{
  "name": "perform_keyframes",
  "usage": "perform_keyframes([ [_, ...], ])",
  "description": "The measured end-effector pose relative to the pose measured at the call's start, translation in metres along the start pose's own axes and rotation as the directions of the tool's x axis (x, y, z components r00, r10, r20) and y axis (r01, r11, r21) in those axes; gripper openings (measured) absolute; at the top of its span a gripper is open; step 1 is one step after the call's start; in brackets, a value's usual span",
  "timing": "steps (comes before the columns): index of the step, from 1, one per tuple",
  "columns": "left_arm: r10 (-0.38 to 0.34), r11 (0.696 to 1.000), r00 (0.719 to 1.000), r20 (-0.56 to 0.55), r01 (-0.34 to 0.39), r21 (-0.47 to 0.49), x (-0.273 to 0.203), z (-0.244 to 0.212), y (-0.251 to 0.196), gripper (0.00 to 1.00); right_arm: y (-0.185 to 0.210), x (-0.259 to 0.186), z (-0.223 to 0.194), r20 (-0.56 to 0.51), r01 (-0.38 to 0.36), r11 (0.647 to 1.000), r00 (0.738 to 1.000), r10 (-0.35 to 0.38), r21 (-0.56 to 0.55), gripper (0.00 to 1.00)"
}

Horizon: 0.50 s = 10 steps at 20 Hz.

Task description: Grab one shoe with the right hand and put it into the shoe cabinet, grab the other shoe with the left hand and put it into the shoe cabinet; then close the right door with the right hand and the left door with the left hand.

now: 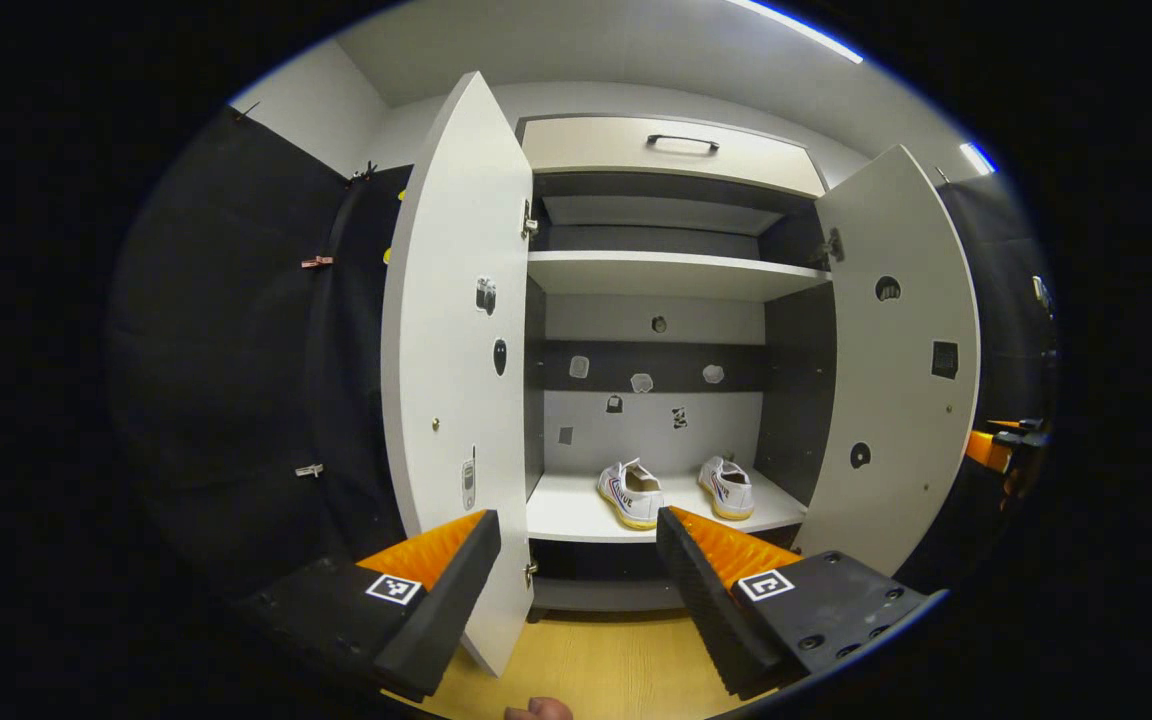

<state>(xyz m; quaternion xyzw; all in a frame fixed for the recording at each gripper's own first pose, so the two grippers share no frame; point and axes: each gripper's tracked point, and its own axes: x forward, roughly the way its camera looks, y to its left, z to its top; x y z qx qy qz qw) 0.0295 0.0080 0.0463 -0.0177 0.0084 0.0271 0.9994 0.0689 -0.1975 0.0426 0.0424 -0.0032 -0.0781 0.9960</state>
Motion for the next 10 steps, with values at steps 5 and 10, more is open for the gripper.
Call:
perform_keyframes([
  [5, 0.022, 1.000, 1.000, 0.004, -0.022, 0.004, -0.006, 0.002, 0.020, 0.98, 0.014, -0.005, -0.001, -0.004, 0.000, 1.000, 1.000, 0.000, 0.008, 0.96],
  [10, 0.053, 0.999, 0.999, 0.003, -0.053, 0.012, -0.015, 0.001, 0.041, 0.99, 0.050, -0.011, -0.003, 0.000, -0.077, 0.997, 0.997, 0.077, 0.007, 0.96],
])
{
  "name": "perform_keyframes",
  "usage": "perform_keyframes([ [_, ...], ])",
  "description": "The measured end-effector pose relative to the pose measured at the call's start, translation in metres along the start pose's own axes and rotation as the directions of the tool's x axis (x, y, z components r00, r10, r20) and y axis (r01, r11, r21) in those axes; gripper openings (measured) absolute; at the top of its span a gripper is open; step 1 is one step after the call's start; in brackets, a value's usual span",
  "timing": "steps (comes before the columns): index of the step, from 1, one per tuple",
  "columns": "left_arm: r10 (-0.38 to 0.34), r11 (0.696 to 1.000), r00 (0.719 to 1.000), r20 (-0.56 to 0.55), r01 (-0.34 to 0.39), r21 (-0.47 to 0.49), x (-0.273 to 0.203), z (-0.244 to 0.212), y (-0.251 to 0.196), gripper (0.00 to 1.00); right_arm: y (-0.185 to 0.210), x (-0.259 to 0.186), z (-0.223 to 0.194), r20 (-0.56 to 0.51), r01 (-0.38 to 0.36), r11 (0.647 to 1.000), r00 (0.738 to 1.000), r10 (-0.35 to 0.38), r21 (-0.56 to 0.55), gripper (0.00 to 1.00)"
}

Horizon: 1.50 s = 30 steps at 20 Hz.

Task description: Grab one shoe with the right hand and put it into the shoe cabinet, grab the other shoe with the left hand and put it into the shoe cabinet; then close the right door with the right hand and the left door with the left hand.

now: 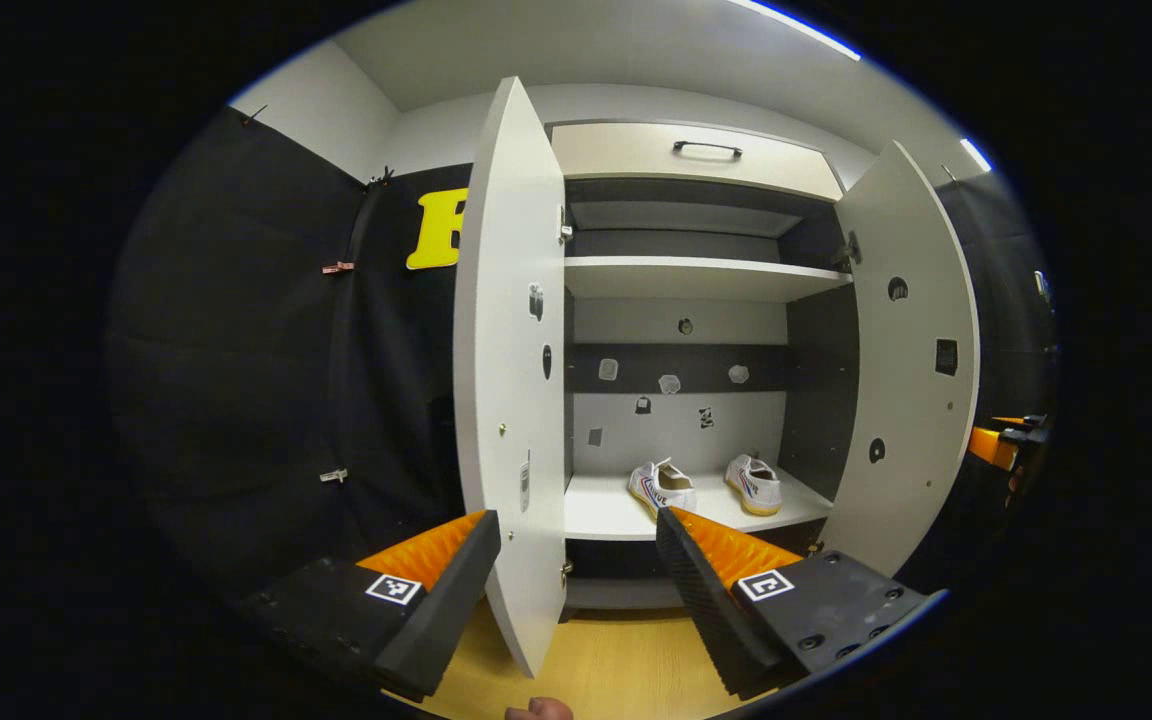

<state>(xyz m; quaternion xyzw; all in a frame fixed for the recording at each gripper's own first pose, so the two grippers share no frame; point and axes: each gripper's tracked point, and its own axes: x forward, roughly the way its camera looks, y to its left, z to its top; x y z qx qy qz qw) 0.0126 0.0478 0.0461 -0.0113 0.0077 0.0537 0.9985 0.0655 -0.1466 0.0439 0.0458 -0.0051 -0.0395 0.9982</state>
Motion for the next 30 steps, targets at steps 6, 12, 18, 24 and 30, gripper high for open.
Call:
perform_keyframes([
  [6, 0.026, 1.000, 1.000, -0.004, -0.026, -0.008, -0.011, -0.002, 0.022, 0.98, 0.071, 0.009, -0.002, -0.001, -0.149, 0.989, 0.989, 0.149, -0.004, 0.96],
  [12, 0.092, 0.996, 0.996, -0.004, -0.092, -0.007, -0.018, -0.005, 0.061, 0.99, 0.140, -0.005, 0.007, 0.008, -0.299, 0.954, 0.954, 0.299, -0.022, 0.97],
  [18, 0.145, 0.989, 0.989, 0.018, -0.144, -0.018, -0.012, 0.002, 0.099, 0.98, 0.164, -0.023, -0.001, -0.019, -0.334, 0.942, 0.942, 0.334, 0.028, 0.98],
  [24, 0.200, 0.980, 0.979, 0.044, -0.200, -0.007, 0.009, 0.008, 0.143, 0.98, 0.171, -0.034, -0.004, -0.026, -0.323, 0.946, 0.946, 0.323, 0.018, 0.98],
  [30, 0.218, 0.975, 0.975, 0.038, -0.219, 0.039, 0.054, -0.007, 0.169, 0.98, 0.183, -0.056, -0.001, -0.019, -0.331, 0.943, 0.943, 0.332, 0.042, 0.98],
])
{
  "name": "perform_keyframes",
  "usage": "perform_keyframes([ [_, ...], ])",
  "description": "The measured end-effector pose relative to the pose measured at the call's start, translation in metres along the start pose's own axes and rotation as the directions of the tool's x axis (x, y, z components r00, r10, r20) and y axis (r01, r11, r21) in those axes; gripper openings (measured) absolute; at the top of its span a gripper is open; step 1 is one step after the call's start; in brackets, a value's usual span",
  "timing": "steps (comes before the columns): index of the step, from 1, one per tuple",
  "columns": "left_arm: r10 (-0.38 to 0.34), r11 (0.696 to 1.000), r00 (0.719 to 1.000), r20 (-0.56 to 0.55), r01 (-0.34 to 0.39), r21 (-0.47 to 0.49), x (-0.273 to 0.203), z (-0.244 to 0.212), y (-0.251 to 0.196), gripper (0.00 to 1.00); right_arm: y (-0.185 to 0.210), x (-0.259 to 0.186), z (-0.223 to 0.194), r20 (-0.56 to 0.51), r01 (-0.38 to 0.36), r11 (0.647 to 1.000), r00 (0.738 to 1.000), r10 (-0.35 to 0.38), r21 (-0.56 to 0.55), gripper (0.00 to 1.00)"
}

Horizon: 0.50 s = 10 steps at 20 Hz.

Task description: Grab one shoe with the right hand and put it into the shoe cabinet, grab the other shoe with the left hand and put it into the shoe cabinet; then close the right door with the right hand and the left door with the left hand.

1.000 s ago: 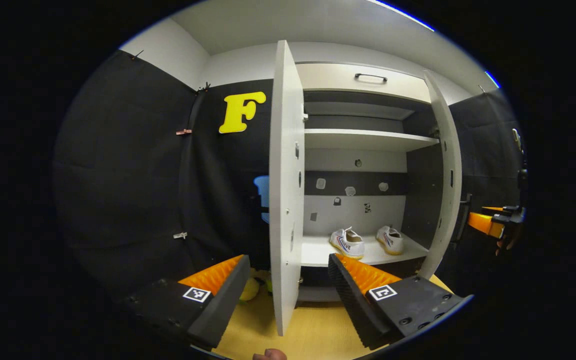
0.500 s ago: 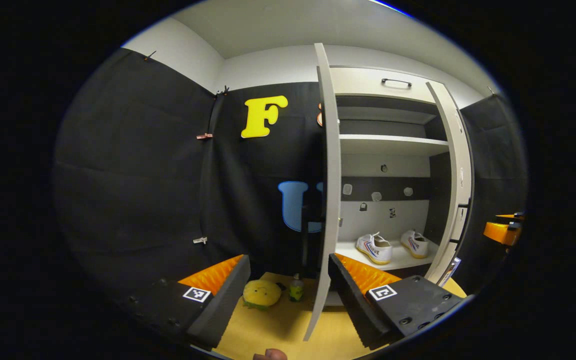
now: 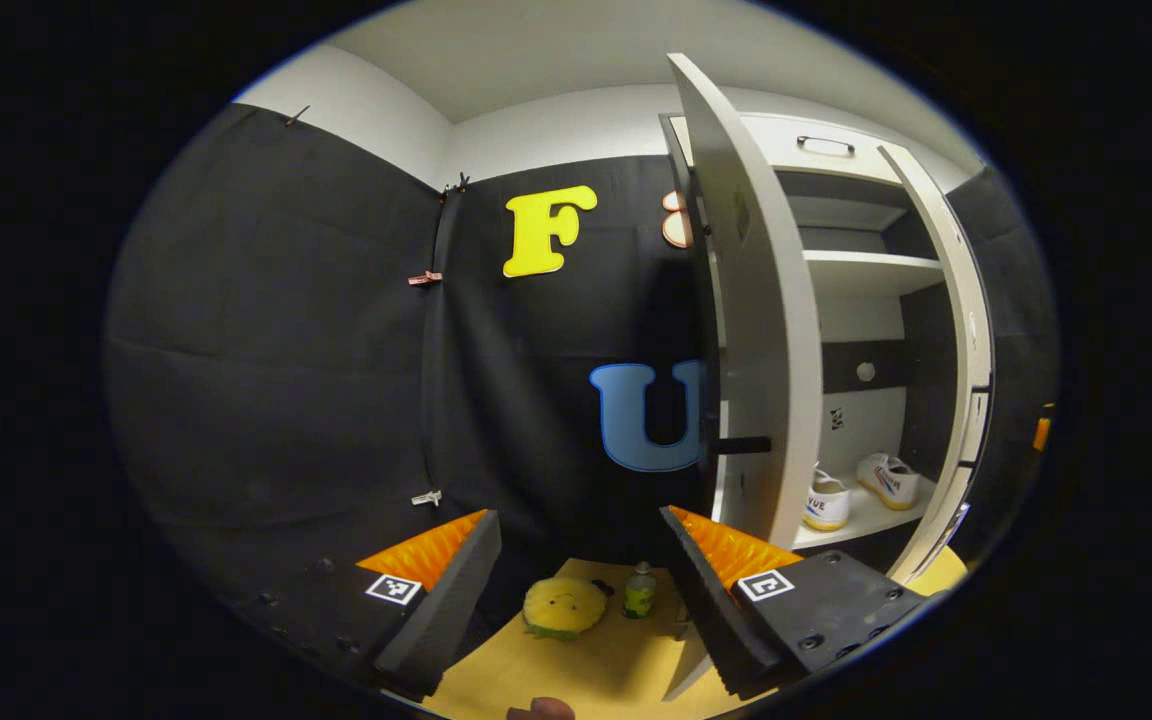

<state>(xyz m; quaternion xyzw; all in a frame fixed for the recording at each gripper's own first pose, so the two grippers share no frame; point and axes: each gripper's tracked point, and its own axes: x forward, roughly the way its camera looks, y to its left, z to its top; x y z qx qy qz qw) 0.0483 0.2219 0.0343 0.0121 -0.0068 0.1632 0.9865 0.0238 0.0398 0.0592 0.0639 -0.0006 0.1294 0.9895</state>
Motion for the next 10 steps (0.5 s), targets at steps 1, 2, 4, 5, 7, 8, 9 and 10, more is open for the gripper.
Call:
perform_keyframes([
  [1, -0.001, 1.000, 1.000, -0.003, 0.001, -0.002, 0.007, -0.003, 0.001, 0.98, 0.002, -0.002, -0.002, -0.006, 0.000, 1.000, 1.000, 0.000, -0.002, 0.98],
  [2, -0.006, 1.000, 1.000, -0.007, 0.006, -0.010, 0.012, -0.006, 0.000, 0.98, 0.003, -0.003, -0.004, -0.012, 0.001, 1.000, 1.000, -0.001, -0.006, 0.98],
  [4, -0.020, 1.000, 1.000, -0.006, 0.020, -0.019, 0.016, -0.007, -0.004, 0.99, 0.004, -0.008, -0.006, -0.018, 0.004, 1.000, 1.000, -0.004, -0.011, 0.98],
  [5, -0.026, 1.000, 1.000, -0.002, 0.026, -0.016, 0.018, -0.007, -0.006, 0.99, 0.003, -0.009, -0.008, -0.022, 0.006, 1.000, 1.000, -0.007, -0.014, 0.98],
  [7, -0.033, 0.999, 0.999, 0.000, 0.033, -0.008, 0.018, -0.006, -0.011, 0.98, 0.001, -0.012, -0.011, -0.030, 0.012, 1.000, 0.999, -0.012, -0.011, 0.98],
  [8, -0.025, 1.000, 1.000, 0.002, 0.025, -0.014, 0.018, -0.007, -0.010, 0.93, -0.001, -0.013, -0.011, -0.032, 0.015, 1.000, 0.999, -0.015, -0.004, 0.98],
  [9, -0.018, 0.999, 1.000, -0.005, 0.018, -0.028, 0.017, -0.008, -0.010, 0.92, -0.003, -0.014, -0.012, -0.033, 0.019, 1.000, 0.999, -0.019, 0.006, 0.98],
  [10, -0.015, 0.999, 1.000, -0.002, 0.015, -0.035, 0.016, -0.009, -0.013, 0.93, -0.004, -0.014, -0.013, -0.035, 0.021, 1.000, 0.999, -0.020, 0.016, 0.98],
])
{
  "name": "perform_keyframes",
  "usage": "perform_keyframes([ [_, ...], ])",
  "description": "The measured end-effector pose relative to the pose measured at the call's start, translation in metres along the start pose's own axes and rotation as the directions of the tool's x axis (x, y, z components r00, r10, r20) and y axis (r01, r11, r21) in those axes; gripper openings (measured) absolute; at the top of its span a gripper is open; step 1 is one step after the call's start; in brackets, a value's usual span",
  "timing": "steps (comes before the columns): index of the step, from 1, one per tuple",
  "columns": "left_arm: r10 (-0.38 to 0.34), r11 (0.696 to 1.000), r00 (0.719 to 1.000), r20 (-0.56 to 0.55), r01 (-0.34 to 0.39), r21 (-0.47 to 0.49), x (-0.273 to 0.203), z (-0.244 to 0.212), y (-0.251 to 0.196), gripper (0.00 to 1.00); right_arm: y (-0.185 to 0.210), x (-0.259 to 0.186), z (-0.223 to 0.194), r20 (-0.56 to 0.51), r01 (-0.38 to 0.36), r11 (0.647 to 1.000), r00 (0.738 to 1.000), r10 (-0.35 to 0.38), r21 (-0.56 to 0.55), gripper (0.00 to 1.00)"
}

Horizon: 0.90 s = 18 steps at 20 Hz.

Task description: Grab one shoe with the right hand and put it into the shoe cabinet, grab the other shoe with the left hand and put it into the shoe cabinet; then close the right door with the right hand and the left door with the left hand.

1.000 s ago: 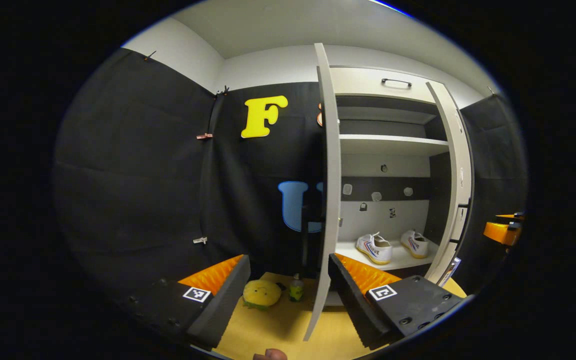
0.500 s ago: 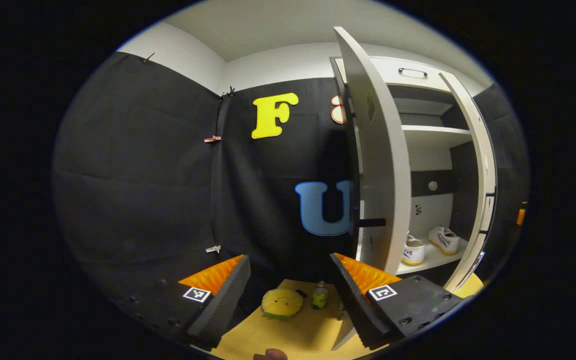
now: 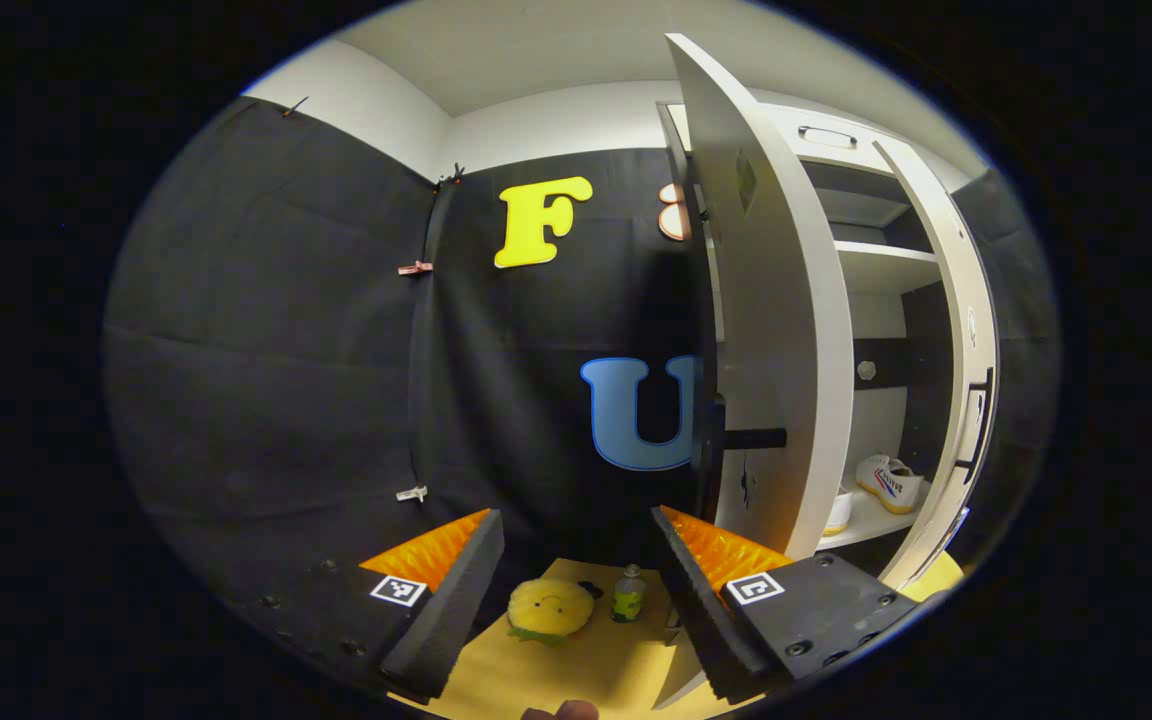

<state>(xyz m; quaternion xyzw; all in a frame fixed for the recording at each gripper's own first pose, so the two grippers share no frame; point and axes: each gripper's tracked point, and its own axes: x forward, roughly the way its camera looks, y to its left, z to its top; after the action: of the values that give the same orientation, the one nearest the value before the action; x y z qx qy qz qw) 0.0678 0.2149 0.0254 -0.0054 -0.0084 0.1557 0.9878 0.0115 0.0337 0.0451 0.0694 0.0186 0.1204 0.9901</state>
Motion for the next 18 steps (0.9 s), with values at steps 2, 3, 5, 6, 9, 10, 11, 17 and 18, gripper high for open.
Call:
perform_keyframes([
  [2, 0.004, 1.000, 1.000, -0.004, -0.004, 0.010, -0.003, -0.001, -0.006, 0.92, -0.002, 0.001, -0.003, -0.011, 0.000, 1.000, 1.000, 0.001, 0.016, 0.98],
  [3, 0.005, 1.000, 1.000, -0.006, -0.005, 0.007, -0.004, 0.000, -0.010, 0.92, -0.004, 0.001, -0.004, -0.014, 0.002, 1.000, 1.000, -0.002, 0.022, 0.98],
  [5, 0.009, 1.000, 1.000, -0.010, -0.009, 0.008, -0.009, -0.001, -0.014, 0.92, -0.006, 0.001, -0.005, -0.016, 0.001, 0.999, 1.000, 0.000, 0.038, 0.98],
  [6, 0.016, 1.000, 1.000, -0.009, -0.016, 0.008, -0.012, -0.001, -0.015, 0.92, -0.007, 0.001, -0.007, -0.019, -0.002, 0.999, 1.000, 0.003, 0.044, 0.98],
  [9, 0.037, 0.999, 0.999, -0.004, -0.037, 0.011, -0.018, 0.000, -0.019, 0.92, -0.013, -0.002, -0.005, -0.017, 0.000, 0.999, 1.000, 0.001, 0.038, 0.97],
  [10, 0.040, 0.999, 0.999, -0.004, -0.040, 0.005, -0.020, -0.001, -0.020, 0.93, -0.016, -0.004, -0.005, -0.016, 0.002, 0.999, 1.000, -0.002, 0.034, 0.97],
  [11, 0.043, 0.999, 0.999, -0.003, -0.043, -0.001, -0.021, 0.000, -0.022, 0.93, -0.018, -0.004, -0.005, -0.016, 0.003, 0.999, 1.000, -0.003, 0.033, 0.96],
  [17, 0.031, 0.999, 1.000, 0.003, -0.031, -0.014, -0.031, -0.001, -0.039, 0.91, -0.026, -0.010, -0.002, -0.017, 0.001, 1.000, 1.000, -0.001, 0.031, 0.98],
  [18, 0.019, 1.000, 1.000, 0.002, -0.019, -0.015, -0.034, -0.001, -0.045, 0.91, -0.027, -0.013, -0.001, -0.015, 0.001, 1.000, 1.000, -0.001, 0.027, 0.98],
])
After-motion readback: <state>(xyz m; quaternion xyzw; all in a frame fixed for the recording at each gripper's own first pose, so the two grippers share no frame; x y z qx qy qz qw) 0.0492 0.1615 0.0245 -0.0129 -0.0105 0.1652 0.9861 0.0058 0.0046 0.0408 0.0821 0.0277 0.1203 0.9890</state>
